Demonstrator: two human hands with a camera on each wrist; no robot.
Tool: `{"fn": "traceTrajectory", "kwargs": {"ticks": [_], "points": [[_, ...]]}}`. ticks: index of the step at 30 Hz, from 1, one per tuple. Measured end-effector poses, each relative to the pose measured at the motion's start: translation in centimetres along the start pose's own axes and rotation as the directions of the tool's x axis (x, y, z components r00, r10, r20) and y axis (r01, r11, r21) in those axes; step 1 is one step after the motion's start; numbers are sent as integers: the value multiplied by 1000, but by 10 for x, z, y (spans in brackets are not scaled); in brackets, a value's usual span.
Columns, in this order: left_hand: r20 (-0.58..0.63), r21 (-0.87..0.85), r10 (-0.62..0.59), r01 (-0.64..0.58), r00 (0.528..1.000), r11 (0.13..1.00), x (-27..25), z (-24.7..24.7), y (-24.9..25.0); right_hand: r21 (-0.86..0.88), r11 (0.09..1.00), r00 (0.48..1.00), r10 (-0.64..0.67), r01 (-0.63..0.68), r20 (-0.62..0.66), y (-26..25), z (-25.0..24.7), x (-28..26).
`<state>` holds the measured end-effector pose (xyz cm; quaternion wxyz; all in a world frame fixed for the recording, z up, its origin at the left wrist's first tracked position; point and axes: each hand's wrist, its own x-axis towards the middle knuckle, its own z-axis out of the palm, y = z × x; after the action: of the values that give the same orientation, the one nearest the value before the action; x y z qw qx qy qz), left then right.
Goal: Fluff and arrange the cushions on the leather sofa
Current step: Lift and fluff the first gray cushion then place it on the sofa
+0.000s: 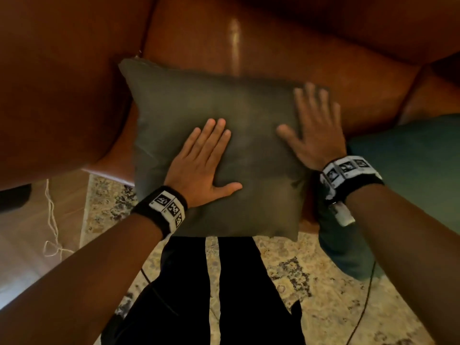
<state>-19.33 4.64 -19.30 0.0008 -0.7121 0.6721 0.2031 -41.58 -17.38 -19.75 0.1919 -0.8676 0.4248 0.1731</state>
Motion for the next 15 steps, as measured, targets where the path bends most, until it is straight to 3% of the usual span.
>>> {"fn": "traceTrajectory", "kwargs": {"ticks": [1, 2, 3, 5, 7, 8, 9, 10, 12, 13, 14, 15], "points": [[8, -3, -10, 10, 1000, 1000, 3, 0, 0, 105, 967, 973, 230, -232, 26, 16, -6, 1], [14, -4, -19, 19, 1000, 1000, 4, -1, -2, 177, 917, 933, 358, -357, 31, 19, -16, 1], [19, -7, -20, 20, 1000, 1000, 4, 0, -5, 194, 921, 938, 347, -337, -19, 13, -24, 0], [15, -7, -22, 23, 1000, 1000, 0, 4, -10, 115, 993, 988, 17, 1, -151, -21, -32, 6], [14, 4, -20, 20, 1000, 1000, -2, 7, -12, 1, 925, 921, -379, 381, -87, -56, -26, 12], [14, 2, -14, 14, 1000, 1000, -1, 8, -11, -51, 887, 888, -460, 459, -17, -62, -22, 15], [11, -2, -11, 11, 1000, 1000, 1, 9, -10, -80, 892, 896, -443, 444, 36, -54, -16, 22], [6, -3, -9, 9, 1000, 1000, 4, 9, -9, -86, 936, 939, -335, 341, 75, -35, -11, 31], [7, -3, -16, 16, 1000, 1000, 9, 8, -10, -22, 1000, 984, 0, 4, 178, 14, -15, 43], [5, -5, -20, 20, 1000, 1000, 9, 7, -11, 39, 989, 975, 134, -143, 180, 31, -21, 44], [6, -5, -22, 22, 1000, 1000, 8, 7, -12, 83, 975, 972, 196, -207, 128, 36, -29, 41], [7, -4, -19, 19, 1000, 1000, 8, 7, -13, 108, 976, 981, 190, -191, 28, 29, -35, 35]]}}
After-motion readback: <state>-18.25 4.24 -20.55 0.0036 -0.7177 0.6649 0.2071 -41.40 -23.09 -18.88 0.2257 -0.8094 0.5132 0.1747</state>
